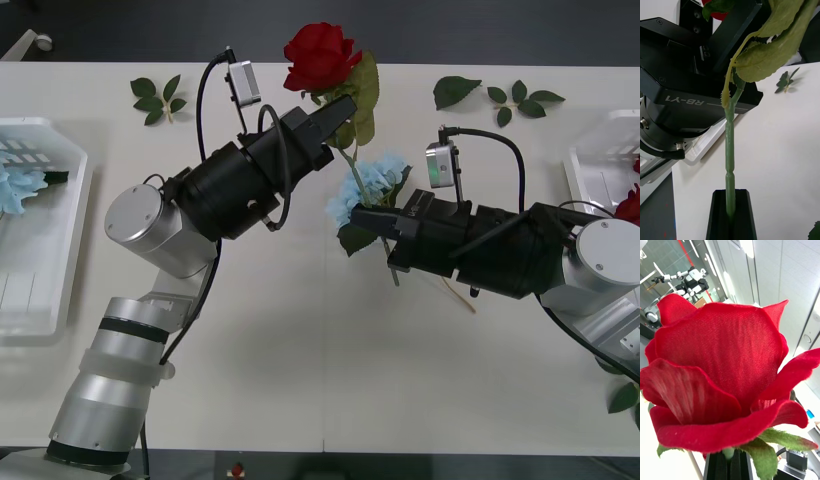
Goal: Put the red flowers into the right box and the blue flowers into the left box
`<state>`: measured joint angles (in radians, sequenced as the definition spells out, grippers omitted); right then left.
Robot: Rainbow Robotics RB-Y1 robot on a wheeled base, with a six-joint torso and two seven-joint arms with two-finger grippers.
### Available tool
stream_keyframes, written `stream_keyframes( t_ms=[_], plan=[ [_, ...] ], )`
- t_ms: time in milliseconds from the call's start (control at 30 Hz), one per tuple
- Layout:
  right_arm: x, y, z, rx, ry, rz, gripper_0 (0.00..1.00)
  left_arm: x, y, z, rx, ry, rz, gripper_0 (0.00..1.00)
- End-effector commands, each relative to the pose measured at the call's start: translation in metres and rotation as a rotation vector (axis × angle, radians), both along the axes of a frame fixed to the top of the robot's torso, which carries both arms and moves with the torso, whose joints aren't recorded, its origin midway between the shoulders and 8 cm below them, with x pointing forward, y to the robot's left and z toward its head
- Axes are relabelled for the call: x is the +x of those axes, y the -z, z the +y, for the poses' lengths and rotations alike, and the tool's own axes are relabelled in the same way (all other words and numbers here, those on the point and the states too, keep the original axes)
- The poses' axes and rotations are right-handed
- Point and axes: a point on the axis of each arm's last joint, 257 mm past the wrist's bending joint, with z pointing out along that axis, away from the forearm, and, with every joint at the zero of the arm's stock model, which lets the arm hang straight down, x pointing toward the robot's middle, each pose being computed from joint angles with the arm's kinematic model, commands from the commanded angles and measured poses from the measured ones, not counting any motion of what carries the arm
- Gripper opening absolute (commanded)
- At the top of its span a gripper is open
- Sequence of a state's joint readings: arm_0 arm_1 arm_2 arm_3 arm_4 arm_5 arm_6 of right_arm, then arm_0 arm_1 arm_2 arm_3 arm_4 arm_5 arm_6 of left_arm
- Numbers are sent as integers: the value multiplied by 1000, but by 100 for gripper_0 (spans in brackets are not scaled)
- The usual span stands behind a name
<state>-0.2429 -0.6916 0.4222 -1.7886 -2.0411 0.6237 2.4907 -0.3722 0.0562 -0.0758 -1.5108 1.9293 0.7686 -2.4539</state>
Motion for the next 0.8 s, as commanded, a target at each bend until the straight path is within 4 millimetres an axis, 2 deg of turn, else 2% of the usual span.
stream_keyframes(
  t_ms=[33, 267, 300, 333, 367, 400, 433, 500, 667, 800],
  plan=[
    [-1, -11, 5, -1, -15, -31, 0, -5, -29, -10, -19, 18, -50, 0],
    [0, -12, 5, -1, -12, -35, 0, -3, -26, -5, -6, 13, -51, 0],
    [0, -13, 5, -1, -12, -36, 0, -2, -25, -3, 2, 12, -52, 11],
    [1, -13, 5, -2, -13, -37, 0, -1, -24, -1, 9, 9, -53, 28],
    [3, -14, 3, -3, -7, -40, 0, 0, -23, 3, 13, 7, -53, 48],
    [2, -14, 3, -5, -8, -40, 0, 0, -23, 5, 16, 9, -53, 60],
    [3, -15, 2, -5, -7, -41, 0, 0, -22, 10, 19, 12, -52, 70],
    [4, -15, 0, -11, -7, -40, 0, -1, -19, 21, 32, 24, -47, 81],
    [12, -19, -15, -47, 10, -57, 0, -14, 0, 51, 96, 85, -26, 84],
    [23, -23, -47, -96, 48, -49, 0, -33, 25, 93, 219, 150, -16, 84]
  ],
)
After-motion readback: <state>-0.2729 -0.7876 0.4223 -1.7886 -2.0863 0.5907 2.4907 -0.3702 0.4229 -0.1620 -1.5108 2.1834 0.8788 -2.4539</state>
